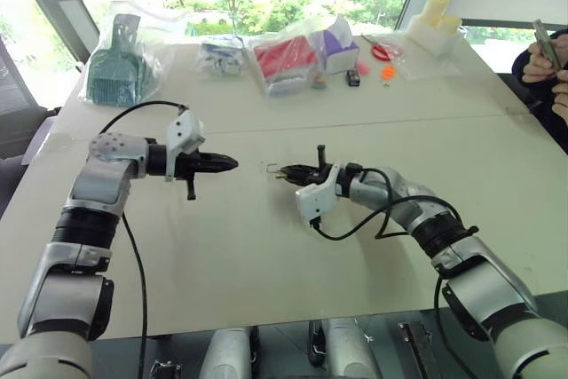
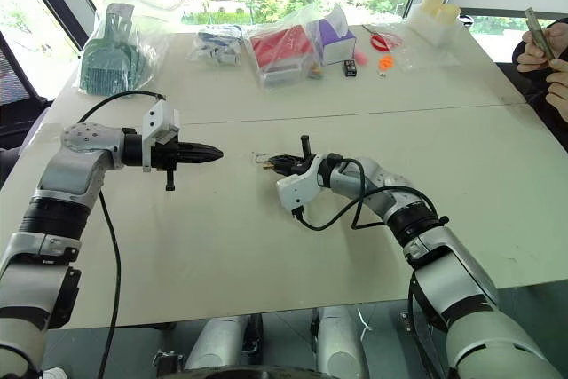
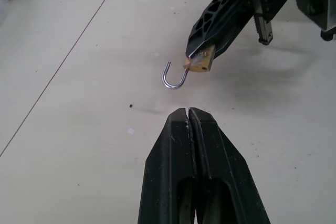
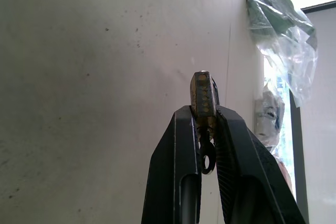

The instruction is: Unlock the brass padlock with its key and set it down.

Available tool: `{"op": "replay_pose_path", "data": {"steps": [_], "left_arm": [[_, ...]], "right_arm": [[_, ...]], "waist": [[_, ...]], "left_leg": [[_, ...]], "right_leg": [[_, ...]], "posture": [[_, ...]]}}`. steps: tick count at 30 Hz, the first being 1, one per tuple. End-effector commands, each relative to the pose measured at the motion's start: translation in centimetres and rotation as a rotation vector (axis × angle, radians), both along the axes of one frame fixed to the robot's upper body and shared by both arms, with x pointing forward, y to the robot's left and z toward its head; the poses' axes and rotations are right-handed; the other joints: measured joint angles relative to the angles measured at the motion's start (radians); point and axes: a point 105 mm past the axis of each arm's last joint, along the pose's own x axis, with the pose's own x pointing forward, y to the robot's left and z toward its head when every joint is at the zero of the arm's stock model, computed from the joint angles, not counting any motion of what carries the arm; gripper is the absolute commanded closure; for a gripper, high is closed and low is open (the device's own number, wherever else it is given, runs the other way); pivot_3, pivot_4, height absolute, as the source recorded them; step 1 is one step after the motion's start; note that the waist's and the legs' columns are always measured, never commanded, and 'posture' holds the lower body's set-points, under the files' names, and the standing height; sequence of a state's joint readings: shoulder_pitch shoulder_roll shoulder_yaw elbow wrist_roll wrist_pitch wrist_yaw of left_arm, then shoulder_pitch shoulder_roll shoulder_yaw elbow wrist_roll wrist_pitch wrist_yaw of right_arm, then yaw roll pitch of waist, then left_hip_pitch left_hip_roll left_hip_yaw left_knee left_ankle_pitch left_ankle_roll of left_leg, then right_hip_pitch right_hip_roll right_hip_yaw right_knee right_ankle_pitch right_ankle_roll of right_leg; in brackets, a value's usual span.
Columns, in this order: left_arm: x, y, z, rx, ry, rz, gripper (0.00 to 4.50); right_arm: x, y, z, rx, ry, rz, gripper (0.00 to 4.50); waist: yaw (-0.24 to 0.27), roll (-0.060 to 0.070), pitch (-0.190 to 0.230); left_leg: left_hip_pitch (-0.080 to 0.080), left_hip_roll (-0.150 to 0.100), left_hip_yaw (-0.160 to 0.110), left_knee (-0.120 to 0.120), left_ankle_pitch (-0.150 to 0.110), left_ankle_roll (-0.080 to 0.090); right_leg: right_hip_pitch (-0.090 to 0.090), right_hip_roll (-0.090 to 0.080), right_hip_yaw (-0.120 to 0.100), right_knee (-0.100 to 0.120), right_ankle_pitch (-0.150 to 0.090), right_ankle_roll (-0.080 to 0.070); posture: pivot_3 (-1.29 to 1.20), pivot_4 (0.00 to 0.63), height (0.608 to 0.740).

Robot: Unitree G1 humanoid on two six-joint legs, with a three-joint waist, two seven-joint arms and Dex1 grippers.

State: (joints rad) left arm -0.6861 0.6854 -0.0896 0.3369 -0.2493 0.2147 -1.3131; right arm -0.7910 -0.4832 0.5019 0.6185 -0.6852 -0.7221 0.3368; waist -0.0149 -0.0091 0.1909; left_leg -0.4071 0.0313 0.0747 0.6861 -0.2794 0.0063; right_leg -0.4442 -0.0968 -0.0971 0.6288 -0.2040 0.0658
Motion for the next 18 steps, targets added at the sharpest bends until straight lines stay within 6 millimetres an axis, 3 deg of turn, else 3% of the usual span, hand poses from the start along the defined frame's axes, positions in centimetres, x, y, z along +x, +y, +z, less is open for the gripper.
{"op": "replay_pose_path", "data": {"steps": [1,4,10,14,18], "left_arm": [[-0.7,0.2,0.9,0.005,-0.050,-0.001,4.49],[-1.2,0.0,0.7,0.004,-0.043,-0.004,4.50],[-1.3,-0.1,0.8,0.003,-0.047,0.004,4.50],[-1.3,-0.1,0.9,-0.006,-0.043,-0.001,4.50],[-1.5,0.0,1.0,-0.005,-0.043,-0.004,4.50]], "right_arm": [[0.0,0.9,0.8,0.012,-0.040,0.038,4.50],[-0.3,1.0,0.5,0.003,-0.035,0.058,3.26],[-1.1,0.1,0.7,-0.041,0.002,0.070,0.17],[-1.8,-1.7,2.0,-0.073,0.044,0.043,0.08],[-2.2,-3.8,3.7,0.054,0.272,-0.087,0.08]], "waist": [[-0.001,0.000,0.000],[0.001,0.000,0.000],[0.002,0.000,0.000],[0.006,0.000,0.000],[0.005,0.000,0.000]], "left_leg": [[0.000,0.000,0.000,-0.001,0.000,0.000],[0.000,0.000,0.000,-0.001,0.000,0.000],[0.001,0.000,0.001,-0.001,0.000,-0.001],[0.001,0.000,0.001,-0.001,0.000,-0.001],[0.001,0.000,0.001,-0.001,0.000,-0.001]], "right_leg": [[0.000,0.000,0.000,0.000,0.000,0.000],[0.000,0.000,0.001,0.000,0.000,0.000],[0.000,0.000,0.001,0.000,0.000,0.000],[0.000,0.000,0.001,0.000,0.000,0.000],[0.000,0.000,0.001,0.000,0.000,0.000]], "posture": [[0.00,0.150,0.740],[0.00,0.150,0.740],[0.00,0.150,0.740],[0.00,0.150,0.740],[0.00,0.150,0.740]]}}
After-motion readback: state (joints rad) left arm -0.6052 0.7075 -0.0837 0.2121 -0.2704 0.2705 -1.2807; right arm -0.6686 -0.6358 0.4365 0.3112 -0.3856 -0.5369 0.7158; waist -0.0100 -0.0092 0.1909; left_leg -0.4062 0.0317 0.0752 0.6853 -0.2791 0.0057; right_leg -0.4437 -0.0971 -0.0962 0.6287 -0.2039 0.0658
